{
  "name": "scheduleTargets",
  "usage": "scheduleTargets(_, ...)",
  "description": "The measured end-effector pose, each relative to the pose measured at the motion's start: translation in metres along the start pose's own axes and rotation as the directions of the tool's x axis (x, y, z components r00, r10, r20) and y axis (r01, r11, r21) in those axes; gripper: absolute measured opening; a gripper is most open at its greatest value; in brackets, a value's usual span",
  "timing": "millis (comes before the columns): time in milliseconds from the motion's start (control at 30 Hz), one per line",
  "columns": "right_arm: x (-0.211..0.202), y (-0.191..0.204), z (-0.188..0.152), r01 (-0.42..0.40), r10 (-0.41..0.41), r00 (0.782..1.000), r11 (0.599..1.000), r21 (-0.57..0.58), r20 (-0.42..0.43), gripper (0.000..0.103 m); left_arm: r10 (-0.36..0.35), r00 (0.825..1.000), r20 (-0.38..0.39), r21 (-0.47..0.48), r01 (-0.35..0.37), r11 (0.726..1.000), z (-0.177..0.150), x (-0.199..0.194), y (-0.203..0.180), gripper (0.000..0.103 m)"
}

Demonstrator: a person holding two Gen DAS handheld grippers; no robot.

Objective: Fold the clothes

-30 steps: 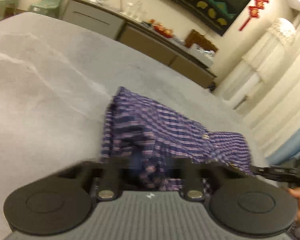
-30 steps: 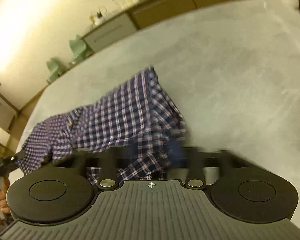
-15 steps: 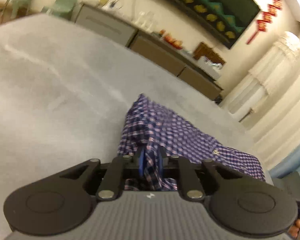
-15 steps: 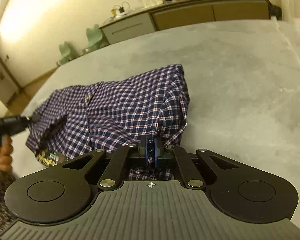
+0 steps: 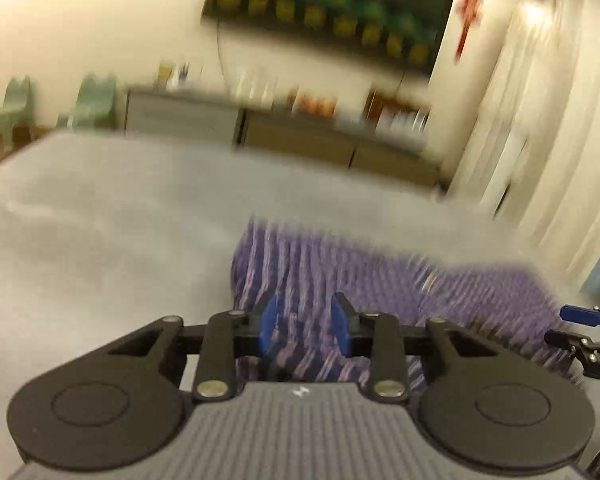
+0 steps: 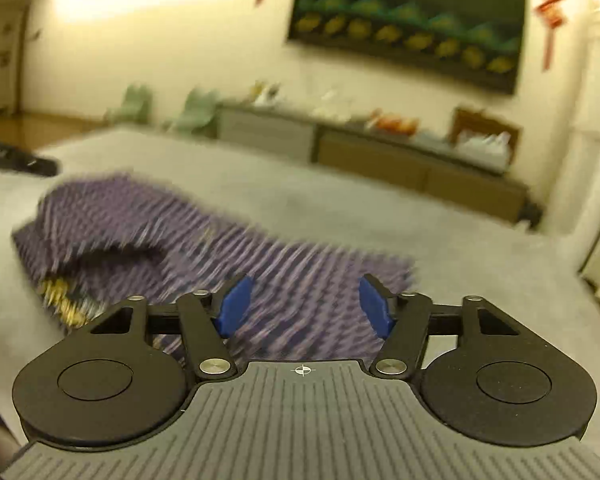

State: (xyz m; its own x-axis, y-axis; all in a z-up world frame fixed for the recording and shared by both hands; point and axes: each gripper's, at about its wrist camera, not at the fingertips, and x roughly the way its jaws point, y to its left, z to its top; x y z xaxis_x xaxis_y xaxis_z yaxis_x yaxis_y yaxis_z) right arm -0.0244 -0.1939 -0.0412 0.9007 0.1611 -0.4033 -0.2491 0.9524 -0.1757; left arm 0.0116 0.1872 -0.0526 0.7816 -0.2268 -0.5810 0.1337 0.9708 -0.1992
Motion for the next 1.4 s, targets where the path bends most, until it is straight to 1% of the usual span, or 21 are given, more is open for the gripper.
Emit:
scheduleTargets(33,0.001,0.003,-0.002,-0.015,0.015,1.000,1.000,-0.004,-0.010,0.058,0.039,0.997,-0.066,0.007,-0.039,0.999,-0.004,0.013,0.003,0.022)
scheduleTargets(67,0.002,0.006,-0.004,-0.030,0.030,0.999,1.000,-0.008,-0.019,0.058,0.066,0.992,-0.111,-0.005,-0.067,0.998,-0.006,0.023,0.009,0.022)
scheduleTargets(133,0.004,0.012,-0.007,-0.061,0.060,0.997,0.998,-0.016,-0.039,0.058,0.076,0.988,-0.135,-0.044,-0.082,0.996,-0.005,0.026,0.020,0.034)
scheduleTargets(200,0.007,0.019,-0.011,-0.092,0.090,0.994,0.996,-0.023,-0.059,0.058,0.083,0.989,-0.124,-0.054,-0.091,0.994,-0.008,0.019,0.027,0.034)
scheduleTargets(267,0.009,0.025,-0.015,-0.122,0.120,0.990,0.992,-0.030,-0.079,0.058,0.112,0.991,-0.075,-0.033,-0.114,0.993,-0.007,0.007,0.019,0.030)
scheduleTargets(333,0.011,0.031,-0.018,-0.153,0.149,0.984,0.988,-0.036,-0.099,0.056,0.140,0.989,0.042,0.048,-0.142,0.989,-0.006,-0.014,0.003,0.030)
scheduleTargets(367,0.012,0.034,-0.020,-0.168,0.163,0.980,0.985,-0.039,-0.109,0.055,0.132,0.985,0.111,0.091,-0.143,0.986,-0.006,-0.028,-0.005,0.030)
scheduleTargets(400,0.013,0.037,-0.022,-0.184,0.178,0.977,0.982,-0.041,-0.120,0.055,0.107,0.983,0.150,0.112,-0.124,0.986,-0.007,-0.036,-0.010,0.030)
scheduleTargets(433,0.014,0.040,-0.024,-0.199,0.192,0.973,0.979,-0.044,-0.130,0.057,0.076,0.985,0.156,0.121,-0.095,0.988,-0.010,-0.040,-0.014,0.031)
scheduleTargets(467,0.010,0.043,-0.021,-0.199,0.195,0.976,0.979,-0.037,-0.094,0.059,0.050,0.991,0.123,0.129,-0.066,0.989,-0.014,-0.037,-0.018,0.032)
scheduleTargets(500,0.010,0.046,-0.021,-0.194,0.190,0.979,0.980,-0.036,-0.077,0.063,0.064,0.996,0.062,0.126,-0.071,0.989,-0.021,-0.027,-0.017,0.032)
scheduleTargets(533,0.011,0.049,-0.021,-0.193,0.190,0.978,0.980,-0.041,-0.085,0.064,0.077,0.997,0.000,0.124,-0.076,0.989,-0.027,-0.017,-0.017,0.031)
scheduleTargets(567,0.019,0.053,-0.026,-0.189,0.181,0.974,0.981,-0.050,-0.135,0.063,0.103,0.991,-0.080,0.118,-0.093,0.989,-0.034,-0.002,-0.014,0.031)
scheduleTargets(667,0.044,0.059,-0.043,-0.194,0.183,0.945,0.981,-0.015,-0.271,0.065,0.100,0.991,-0.087,0.106,-0.091,0.990,-0.035,0.004,-0.009,0.032)
scheduleTargets(700,0.046,0.059,-0.041,-0.197,0.187,0.939,0.980,-0.008,-0.290,0.065,0.100,0.991,-0.089,0.109,-0.090,0.990,-0.034,0.004,-0.008,0.032)
scheduleTargets(733,0.048,0.058,-0.039,-0.201,0.190,0.933,0.980,-0.002,-0.306,0.065,0.102,0.991,-0.082,0.110,-0.093,0.990,-0.036,0.003,-0.008,0.032)
scheduleTargets(867,0.047,0.057,-0.040,-0.183,0.176,0.936,0.983,0.008,-0.306,0.065,0.128,0.991,-0.029,0.138,-0.123,0.983,-0.036,-0.004,-0.011,0.032)
scheduleTargets(1000,0.042,0.058,-0.040,-0.166,0.157,0.938,0.986,-0.001,-0.308,0.065,0.174,0.979,0.105,0.209,-0.192,0.959,-0.042,-0.042,-0.027,0.031)
scheduleTargets(1133,0.033,0.058,-0.040,-0.153,0.140,0.939,0.988,-0.016,-0.313,0.065,0.143,0.967,0.212,0.234,-0.192,0.953,-0.044,-0.070,-0.048,0.032)
scheduleTargets(1267,0.028,0.058,-0.041,-0.146,0.129,0.940,0.989,-0.031,-0.317,0.067,0.070,0.970,0.232,0.259,-0.131,0.957,-0.049,-0.079,-0.077,0.034)
scheduleTargets(1400,0.025,0.056,-0.040,-0.144,0.122,0.940,0.989,-0.044,-0.320,0.068,0.034,0.990,0.139,0.319,-0.077,0.945,-0.059,-0.061,-0.095,0.034)
